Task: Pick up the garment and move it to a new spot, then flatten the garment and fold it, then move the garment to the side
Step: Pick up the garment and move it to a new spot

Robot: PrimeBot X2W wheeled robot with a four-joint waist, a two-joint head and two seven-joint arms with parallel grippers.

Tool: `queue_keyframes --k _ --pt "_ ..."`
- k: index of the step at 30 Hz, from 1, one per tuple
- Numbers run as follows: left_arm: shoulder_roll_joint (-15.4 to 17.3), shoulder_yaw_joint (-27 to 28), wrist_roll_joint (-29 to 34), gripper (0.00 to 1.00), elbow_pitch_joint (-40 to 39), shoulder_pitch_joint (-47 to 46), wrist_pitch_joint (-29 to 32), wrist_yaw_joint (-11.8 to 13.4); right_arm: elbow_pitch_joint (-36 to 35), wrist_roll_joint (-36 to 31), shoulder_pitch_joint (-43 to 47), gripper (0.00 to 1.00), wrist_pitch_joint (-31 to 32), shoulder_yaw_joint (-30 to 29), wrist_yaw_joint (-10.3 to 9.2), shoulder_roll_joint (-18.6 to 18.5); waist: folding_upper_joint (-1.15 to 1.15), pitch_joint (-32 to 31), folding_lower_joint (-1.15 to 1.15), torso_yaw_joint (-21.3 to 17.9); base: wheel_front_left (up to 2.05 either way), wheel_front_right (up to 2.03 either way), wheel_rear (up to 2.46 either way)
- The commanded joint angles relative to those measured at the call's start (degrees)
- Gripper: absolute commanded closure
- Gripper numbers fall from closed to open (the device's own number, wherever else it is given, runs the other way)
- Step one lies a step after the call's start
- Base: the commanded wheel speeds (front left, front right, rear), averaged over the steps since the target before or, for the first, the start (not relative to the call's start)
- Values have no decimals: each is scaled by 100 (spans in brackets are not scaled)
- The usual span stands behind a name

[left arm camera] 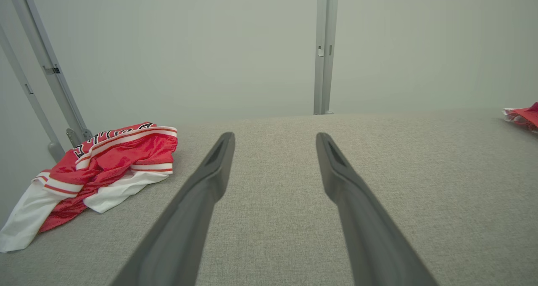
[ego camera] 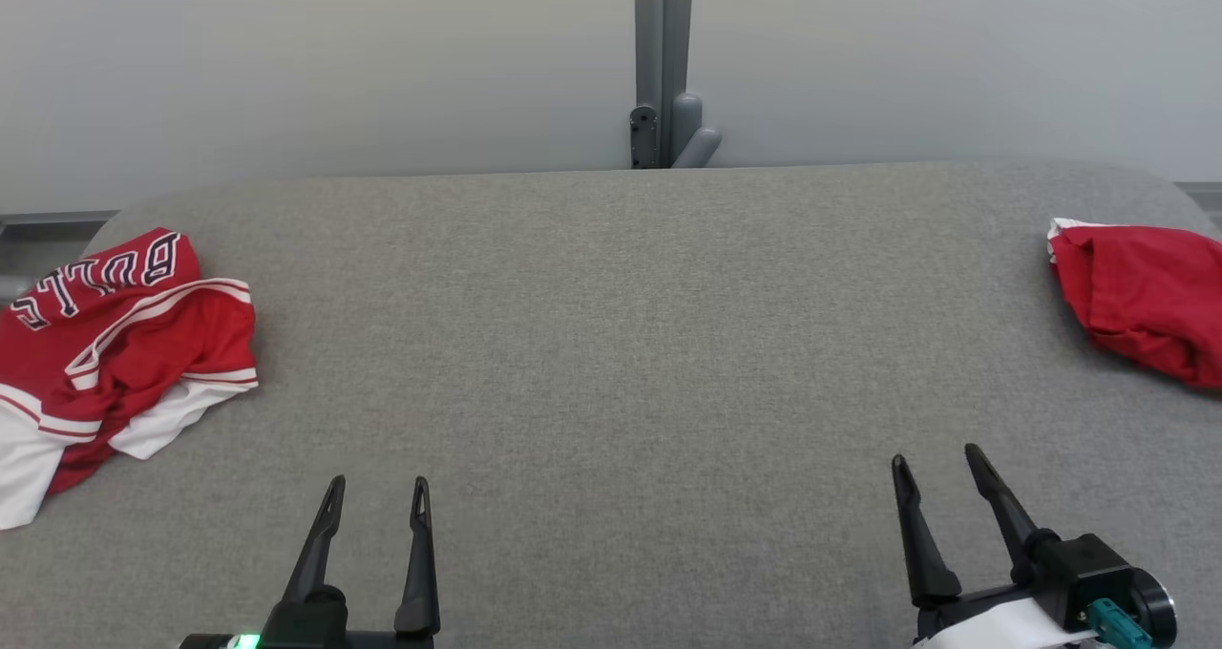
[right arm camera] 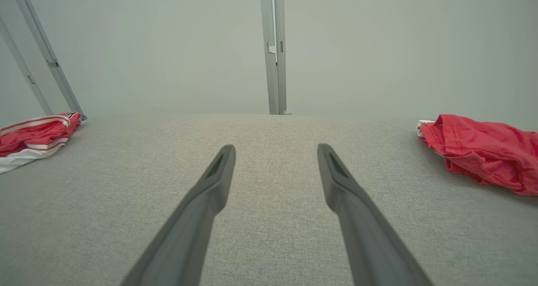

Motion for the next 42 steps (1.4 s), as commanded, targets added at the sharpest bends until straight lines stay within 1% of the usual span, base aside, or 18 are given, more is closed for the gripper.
queue_keyframes --k 1,2,6,11,16,17,19,26,34,40,42 --pt "1 0 -29 0 2 42 -11 50 -21 29 25 0 -20 130 -8 -43 0 23 0 198 0 0 0" --pt "1 0 -29 0 2 42 -11 50 -21 29 25 0 -20 130 -8 -43 0 23 0 198 0 0 0" --pt "2 -2 -26 0 24 62 -11 99 29 67 9 0 -20 377 -8 -145 0 46 0 503 0 0 0" --pt "2 22 -36 0 -33 54 -11 194 12 137 -99 0 -20 532 -8 -173 0 118 0 919 0 0 0" --pt "3 9 -48 0 -75 22 -11 206 20 146 -162 0 -20 595 -8 -200 0 186 0 1371 0 0 0" --pt "3 50 -21 0 -100 22 -11 254 7 145 -189 0 -20 609 -8 -191 0 211 0 1534 0 0 0" --pt "2 86 -20 0 -127 14 -11 309 -24 164 -209 0 -20 626 -8 -183 0 243 0 1694 0 0 0" --pt "2 143 -131 0 -117 -55 -11 385 -103 185 -235 0 -20 665 -8 -247 0 314 0 2180 0 0 0" --pt "2 129 -183 0 -141 -76 -11 455 -114 111 -221 0 -20 612 -8 -270 0 350 0 2522 0 0 0" --pt "1 158 -226 0 -149 -77 -11 465 -94 93 -230 0 -20 627 -8 -304 0 363 0 2598 0 0 0" --pt "1 177 -338 0 -139 -102 -11 459 -57 32 -244 0 -20 577 -8 -326 0 387 0 2588 0 0 0"
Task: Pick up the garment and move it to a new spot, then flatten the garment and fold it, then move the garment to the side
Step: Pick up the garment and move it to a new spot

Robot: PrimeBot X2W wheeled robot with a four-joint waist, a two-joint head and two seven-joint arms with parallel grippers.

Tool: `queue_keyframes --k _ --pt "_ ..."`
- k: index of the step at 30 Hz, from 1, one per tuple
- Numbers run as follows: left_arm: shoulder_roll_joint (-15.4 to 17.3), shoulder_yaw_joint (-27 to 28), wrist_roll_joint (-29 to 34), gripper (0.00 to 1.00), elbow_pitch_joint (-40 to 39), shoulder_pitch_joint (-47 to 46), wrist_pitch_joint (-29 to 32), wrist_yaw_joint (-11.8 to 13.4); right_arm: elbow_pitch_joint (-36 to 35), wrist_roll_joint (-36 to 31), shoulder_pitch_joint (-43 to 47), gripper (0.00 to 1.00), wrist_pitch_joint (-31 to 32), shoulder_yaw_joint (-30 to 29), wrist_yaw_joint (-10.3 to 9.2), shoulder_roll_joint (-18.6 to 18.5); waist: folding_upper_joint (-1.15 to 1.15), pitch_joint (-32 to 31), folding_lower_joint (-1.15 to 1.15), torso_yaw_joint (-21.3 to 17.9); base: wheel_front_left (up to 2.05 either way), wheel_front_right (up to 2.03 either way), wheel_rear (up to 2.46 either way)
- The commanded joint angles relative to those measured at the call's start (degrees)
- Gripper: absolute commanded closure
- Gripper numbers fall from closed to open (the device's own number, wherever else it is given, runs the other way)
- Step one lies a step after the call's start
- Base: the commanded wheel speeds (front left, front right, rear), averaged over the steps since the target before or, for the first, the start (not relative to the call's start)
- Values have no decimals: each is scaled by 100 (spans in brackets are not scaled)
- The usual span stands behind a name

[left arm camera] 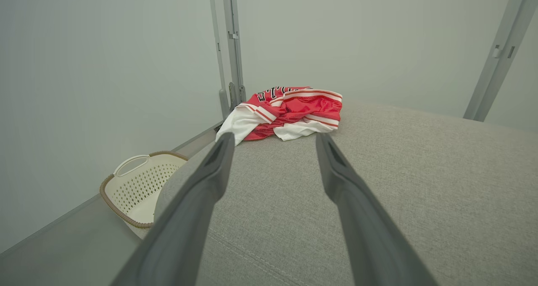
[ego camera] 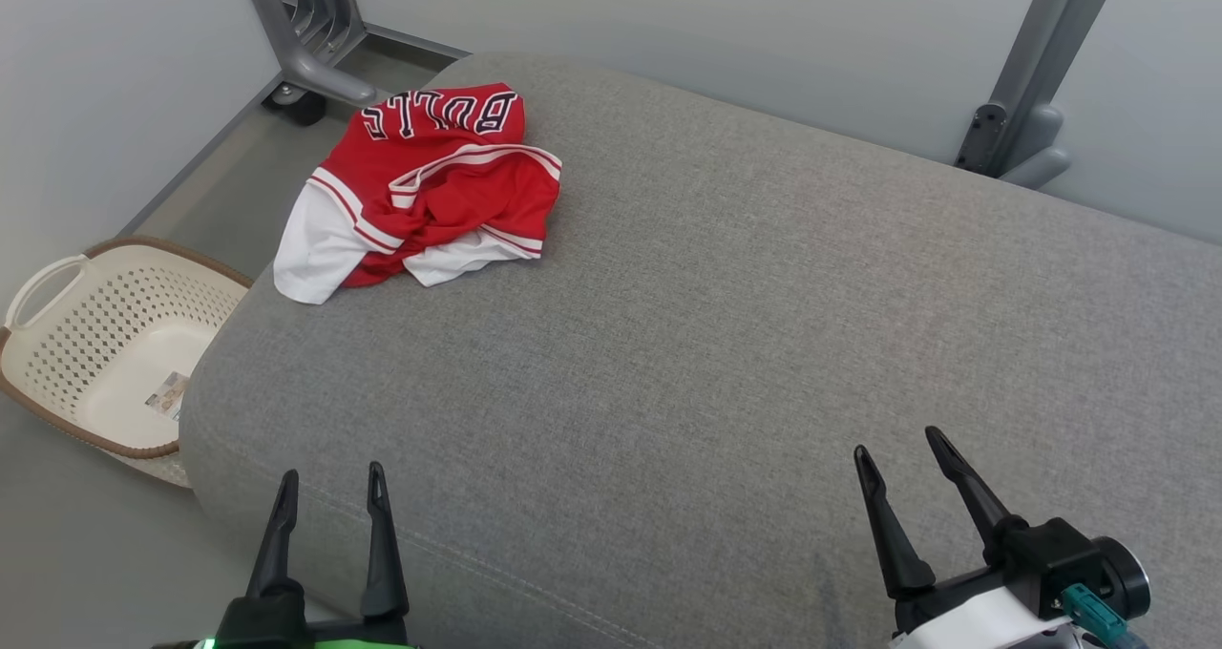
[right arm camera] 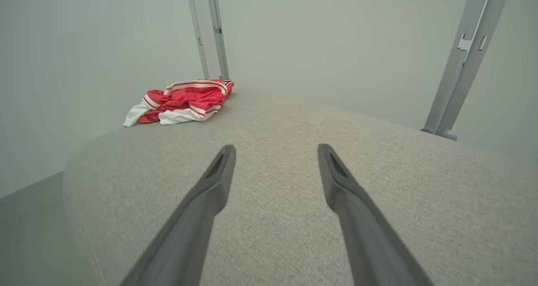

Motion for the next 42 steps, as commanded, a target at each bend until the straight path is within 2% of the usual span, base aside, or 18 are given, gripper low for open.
queue_keyframes --k 1,6,11,15,22,25,32,39,42 --pt "3 37 -109 0 -8 -113 -11 6 29 -56 -47 0 -20 -53 -8 -39 0 42 0 -22 0 0 0" --pt "3 98 -301 0 -58 -360 -10 -41 99 -143 -138 0 -20 -119 -8 -122 0 259 0 -130 0 0 0" --pt "4 178 -605 0 322 -1123 -11 -237 193 -256 -262 0 -20 -219 -8 -302 0 699 0 -250 0 0 0" --pt "31 312 -580 0 855 -2021 -10 -414 198 -286 -397 0 -20 -134 -8 -519 0 1063 0 -377 0 0 0" --pt "485 515 -510 0 2268 -3998 150 -623 98 -295 -805 0 -20 -7 -8 -1021 0 1670 0 -693 0 0 0" --pt "653 608 -716 0 2931 -4782 590 -814 32 -228 -964 0 -20 2 -8 -1231 0 1938 0 -811 0 0 0" --pt "890 673 -1374 0 4339 -6321 2034 -1310 -72 -145 -1144 0 -20 -61 -8 -1607 0 2507 0 -977 0 0 0" --pt "1139 459 -1778 0 5430 -7139 3278 -1448 -177 -225 -1380 0 -20 -83 -8 -1655 0 2961 0 -1219 0 0 0" --pt "1227 446 -1930 0 5725 -7424 3557 -1450 -172 -221 -1474 0 -19 -114 -9 -1677 0 3144 0 -1313 0 0 0"
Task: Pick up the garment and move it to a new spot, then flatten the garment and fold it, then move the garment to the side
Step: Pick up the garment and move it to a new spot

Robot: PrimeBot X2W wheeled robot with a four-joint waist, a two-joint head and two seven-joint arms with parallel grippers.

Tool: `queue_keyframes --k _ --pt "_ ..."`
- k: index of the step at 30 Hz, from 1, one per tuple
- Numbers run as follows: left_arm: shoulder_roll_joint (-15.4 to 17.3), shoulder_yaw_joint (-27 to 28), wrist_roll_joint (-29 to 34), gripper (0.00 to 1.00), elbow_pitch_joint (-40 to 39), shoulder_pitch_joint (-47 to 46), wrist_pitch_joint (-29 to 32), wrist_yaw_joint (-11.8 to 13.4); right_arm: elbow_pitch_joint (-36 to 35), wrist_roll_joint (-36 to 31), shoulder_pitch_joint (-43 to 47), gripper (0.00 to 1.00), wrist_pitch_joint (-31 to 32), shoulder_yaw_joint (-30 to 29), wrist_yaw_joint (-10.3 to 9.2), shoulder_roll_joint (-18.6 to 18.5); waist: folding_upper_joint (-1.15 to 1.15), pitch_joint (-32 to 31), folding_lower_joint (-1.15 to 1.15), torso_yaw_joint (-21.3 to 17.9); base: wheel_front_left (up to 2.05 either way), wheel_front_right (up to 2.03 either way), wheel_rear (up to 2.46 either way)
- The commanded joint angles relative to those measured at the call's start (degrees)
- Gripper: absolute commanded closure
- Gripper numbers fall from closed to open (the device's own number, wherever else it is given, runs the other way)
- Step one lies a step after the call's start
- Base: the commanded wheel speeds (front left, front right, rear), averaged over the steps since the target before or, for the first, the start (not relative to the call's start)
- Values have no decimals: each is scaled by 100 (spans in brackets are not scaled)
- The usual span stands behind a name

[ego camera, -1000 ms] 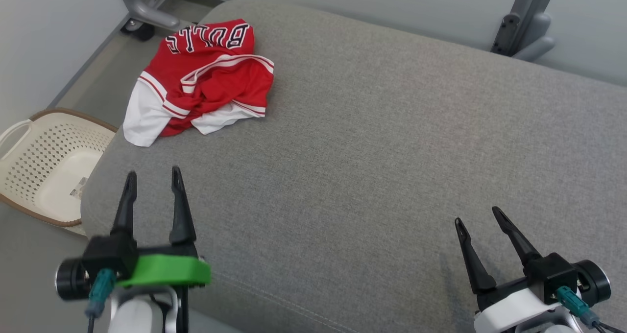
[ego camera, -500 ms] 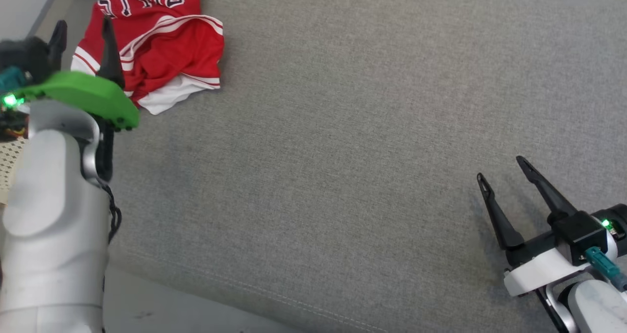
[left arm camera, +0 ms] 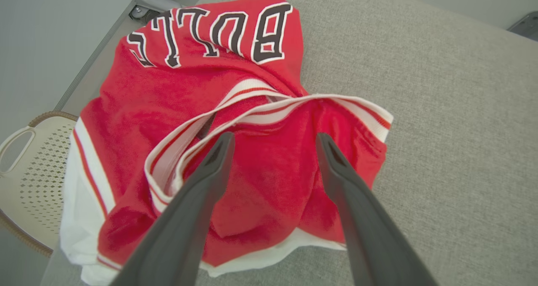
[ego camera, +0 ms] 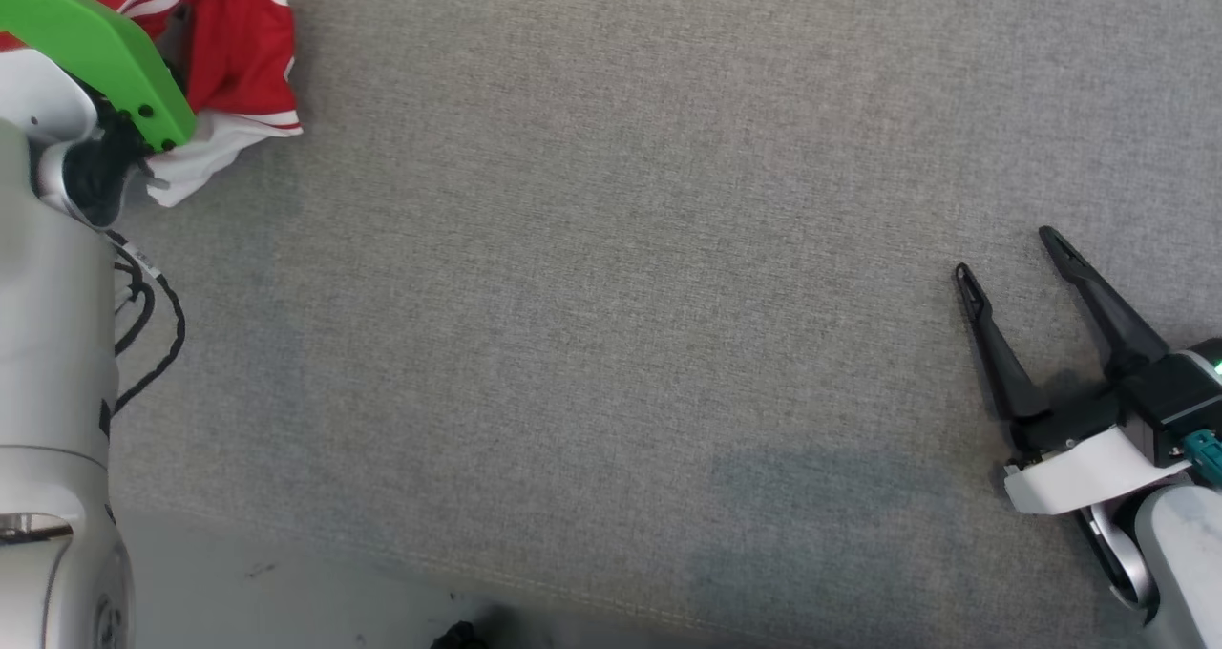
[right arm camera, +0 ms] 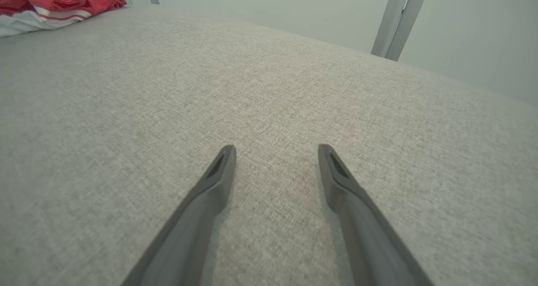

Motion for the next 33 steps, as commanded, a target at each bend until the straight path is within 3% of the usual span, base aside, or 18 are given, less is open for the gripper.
queue_keyframes --k 1,9,17,18,19,20,23,25,33 --pt "79 11 -105 0 159 -253 120 -15 37 -14 -102 0 -7 -72 -10 -35 0 399 -1 -288 0 0 0" --pt "277 -203 -396 0 628 -447 708 -16 33 84 -253 0 0 -131 -11 56 0 663 -1 -540 0 0 0" --pt "329 -480 -553 0 896 -280 653 -19 61 108 -234 0 23 -225 -12 115 0 790 -1 -683 0 0 0" --pt "327 -529 -558 76 911 -241 618 -19 72 102 -239 0 29 -221 -12 123 0 789 -1 -687 0 0 0" --pt "321 -564 -583 76 894 -207 539 -19 81 105 -249 0 29 -221 -12 131 0 783 -1 -689 0 0 0" --pt "325 -588 -611 100 867 -178 439 -20 95 105 -254 0 29 -219 -12 146 0 770 -1 -688 0 0 0" --pt "494 -602 -582 100 633 -148 -412 -20 133 108 -282 0 29 -196 -12 220 0 693 -1 -678 0 0 0" --pt "621 -714 -403 100 524 -68 -1350 -19 177 129 -315 0 28 -124 -11 331 0 531 -1 -677 0 0 0" --pt "772 -1021 -246 100 149 315 -3207 -19 297 202 -317 0 -6 41 -6 736 0 -197 -1 -811 0 0 0"
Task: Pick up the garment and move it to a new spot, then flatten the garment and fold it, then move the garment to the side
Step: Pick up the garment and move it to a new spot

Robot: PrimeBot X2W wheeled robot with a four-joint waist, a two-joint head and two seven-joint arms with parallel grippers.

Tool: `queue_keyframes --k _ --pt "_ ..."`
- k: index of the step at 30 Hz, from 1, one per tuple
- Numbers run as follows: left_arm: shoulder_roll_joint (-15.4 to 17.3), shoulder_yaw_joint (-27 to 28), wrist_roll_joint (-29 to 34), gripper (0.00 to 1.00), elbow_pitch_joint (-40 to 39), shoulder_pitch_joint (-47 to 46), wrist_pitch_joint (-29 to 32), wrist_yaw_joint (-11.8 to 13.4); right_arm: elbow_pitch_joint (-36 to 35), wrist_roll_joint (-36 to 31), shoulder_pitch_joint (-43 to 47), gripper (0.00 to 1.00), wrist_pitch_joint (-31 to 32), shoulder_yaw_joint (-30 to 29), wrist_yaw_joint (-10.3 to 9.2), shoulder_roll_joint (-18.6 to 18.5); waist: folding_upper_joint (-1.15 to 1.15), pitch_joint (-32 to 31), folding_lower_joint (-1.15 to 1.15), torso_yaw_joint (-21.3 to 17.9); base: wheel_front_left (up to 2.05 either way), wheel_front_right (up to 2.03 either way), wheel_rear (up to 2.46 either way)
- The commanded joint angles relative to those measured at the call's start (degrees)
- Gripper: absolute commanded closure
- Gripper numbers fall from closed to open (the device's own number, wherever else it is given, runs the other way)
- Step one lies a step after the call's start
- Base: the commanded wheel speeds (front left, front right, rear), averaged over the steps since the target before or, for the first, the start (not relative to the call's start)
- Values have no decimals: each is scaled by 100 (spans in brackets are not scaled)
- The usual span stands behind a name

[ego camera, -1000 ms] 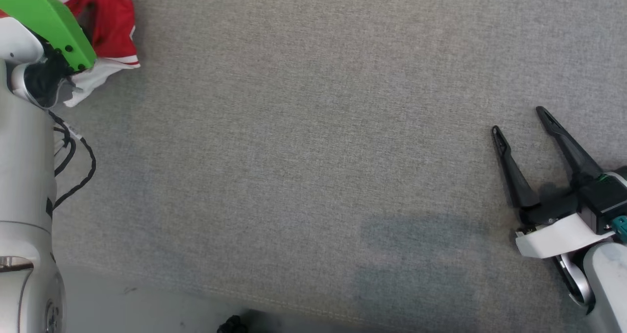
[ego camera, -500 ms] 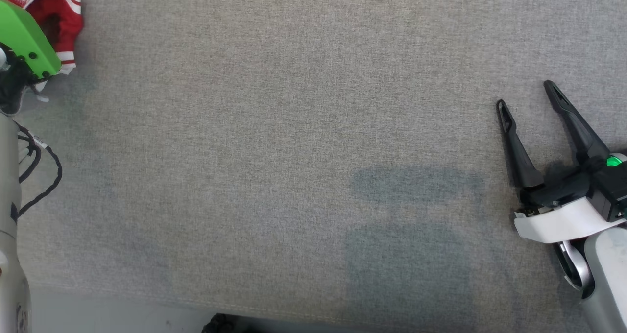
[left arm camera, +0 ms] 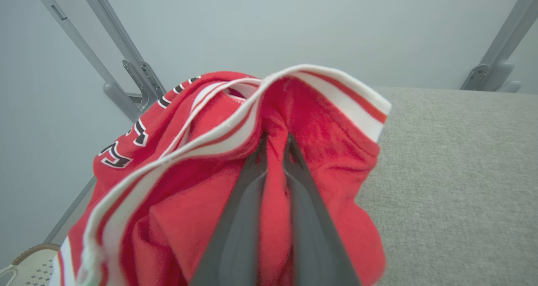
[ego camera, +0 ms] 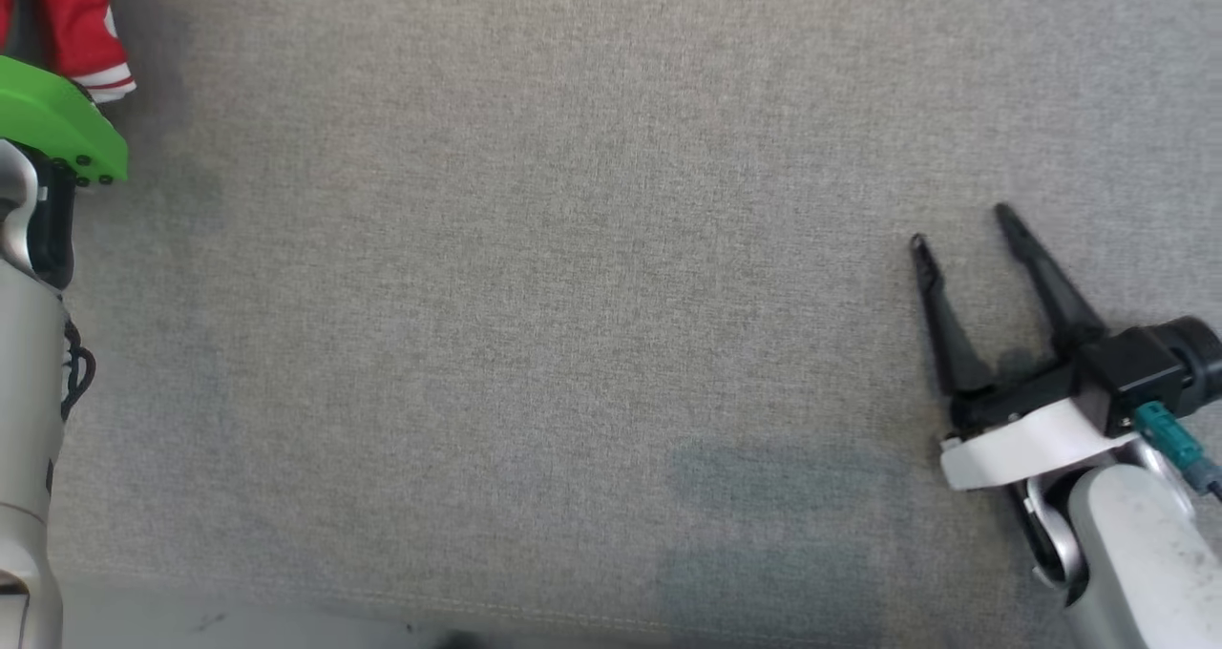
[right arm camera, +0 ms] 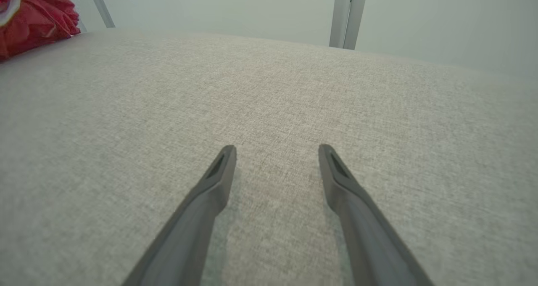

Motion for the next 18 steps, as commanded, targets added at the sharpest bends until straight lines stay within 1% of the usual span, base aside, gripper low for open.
queue_keyframes --k 1,5,11,15,16,18 --pt "90 -56 71 100 -111 112 -146 -11 71 37 109 0 8 26 -1 64 0 -441 0 -102 0 0 0" --pt "184 -243 161 100 -552 254 -334 -11 152 78 237 0 7 24 -1 238 0 -871 0 -212 0 0 0" --pt "327 -385 299 100 -1360 545 -368 -10 223 140 448 0 7 -39 -1 504 0 -1455 0 -525 0 0 0" --pt "396 -517 366 100 -1862 755 -269 -10 261 155 603 0 7 -68 -1 649 0 -1801 0 -820 0 0 0" --pt "396 -517 366 100 -1862 755 -269 -10 261 155 603 0 7 -68 -1 649 0 -1801 0 -820 0 0 0" --pt "449 -555 364 100 -2175 845 -159 3 243 158 645 0 7 -75 -1 708 0 -1914 0 -1012 0 0 0"
